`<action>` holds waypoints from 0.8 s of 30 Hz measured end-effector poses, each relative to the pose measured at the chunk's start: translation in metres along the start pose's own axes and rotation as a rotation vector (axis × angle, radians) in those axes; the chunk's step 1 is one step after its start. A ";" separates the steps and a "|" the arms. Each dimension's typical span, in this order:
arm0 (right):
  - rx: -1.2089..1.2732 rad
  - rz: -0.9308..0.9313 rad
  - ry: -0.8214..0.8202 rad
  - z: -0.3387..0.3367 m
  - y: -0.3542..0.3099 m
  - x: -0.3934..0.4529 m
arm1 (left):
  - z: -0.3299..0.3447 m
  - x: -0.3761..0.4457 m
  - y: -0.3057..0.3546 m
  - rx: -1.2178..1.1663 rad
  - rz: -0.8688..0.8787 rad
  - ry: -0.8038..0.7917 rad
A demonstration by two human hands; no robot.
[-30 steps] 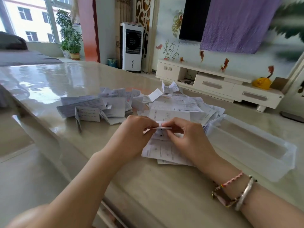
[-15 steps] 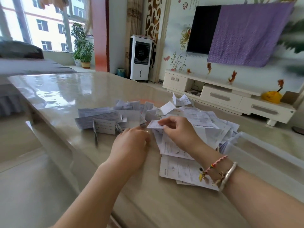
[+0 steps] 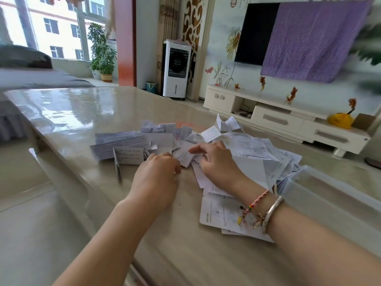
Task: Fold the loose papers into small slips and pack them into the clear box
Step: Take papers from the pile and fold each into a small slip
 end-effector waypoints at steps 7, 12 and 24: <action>-0.264 0.151 0.138 -0.068 0.056 -0.014 | -0.009 -0.007 0.027 -0.098 0.061 0.093; -0.660 0.200 0.033 -0.091 0.086 -0.020 | -0.004 -0.011 0.060 -0.219 0.198 0.094; -0.682 0.121 0.003 -0.086 0.087 -0.022 | 0.050 -0.018 0.099 -0.098 0.377 -0.174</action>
Point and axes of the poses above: each hand's wrist, its own x-axis towards the middle knuckle, its own z-axis out of the palm, y = z × x, the point moved 10 cm from there along x, towards the middle knuckle, and after that the axes turned 7 degrees about y, right-handed, at the moved point
